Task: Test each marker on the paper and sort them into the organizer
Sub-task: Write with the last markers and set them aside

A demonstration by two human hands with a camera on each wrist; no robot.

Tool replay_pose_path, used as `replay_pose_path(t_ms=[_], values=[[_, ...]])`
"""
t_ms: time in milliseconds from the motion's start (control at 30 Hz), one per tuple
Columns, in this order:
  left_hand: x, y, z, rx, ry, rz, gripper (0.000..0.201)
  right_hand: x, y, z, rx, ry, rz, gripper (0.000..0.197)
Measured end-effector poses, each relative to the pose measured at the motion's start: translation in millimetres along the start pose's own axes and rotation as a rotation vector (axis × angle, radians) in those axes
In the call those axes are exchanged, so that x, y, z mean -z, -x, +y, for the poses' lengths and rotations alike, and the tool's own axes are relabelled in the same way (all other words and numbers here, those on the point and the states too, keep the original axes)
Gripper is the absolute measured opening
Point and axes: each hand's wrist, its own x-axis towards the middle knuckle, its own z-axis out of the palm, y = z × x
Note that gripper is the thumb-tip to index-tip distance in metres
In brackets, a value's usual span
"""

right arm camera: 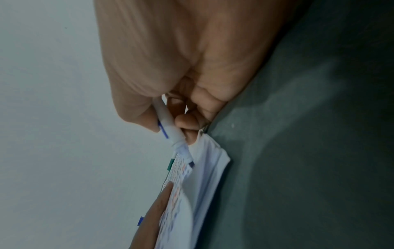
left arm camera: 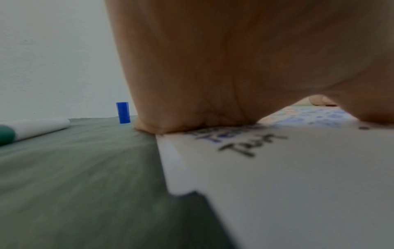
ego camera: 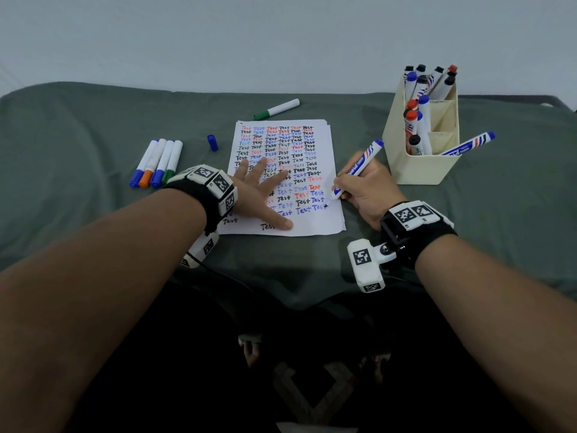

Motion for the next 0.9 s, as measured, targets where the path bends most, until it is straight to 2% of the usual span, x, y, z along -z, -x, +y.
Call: replay_pose_path(t_ms=[100,200,333,600,667,733,800,900], values=[[0,0,-1,0.001,-0.004,0.001,0.137,0,0,1,-0.014,-0.084,0.011,0.021],[-1,-2,-2,-0.002,-0.001,0.001,0.138,3,1,0,-0.031,-0.320,0.004,0.028],[-2,-6,-3,-0.006,0.005,0.005,0.134,6,4,-2,-0.055,-0.510,-0.020,0.022],[7,-11,-11,-0.043,0.067,0.054,0.108,7,6,-3,-0.040,-0.528,-0.038,0.007],[15,-13,-17,-0.072,0.054,0.114,0.093,8,4,-3,-0.070,-0.535,-0.045,0.005],[23,-15,-23,-0.077,0.029,0.221,0.075,9,4,-4,-0.105,-0.552,-0.071,0.016],[28,-16,-30,-0.034,0.023,0.372,0.064,10,4,-5,-0.108,-0.565,-0.100,0.021],[34,-19,-43,0.009,0.047,0.601,0.053,10,5,-6,-0.080,-0.558,-0.102,0.013]])
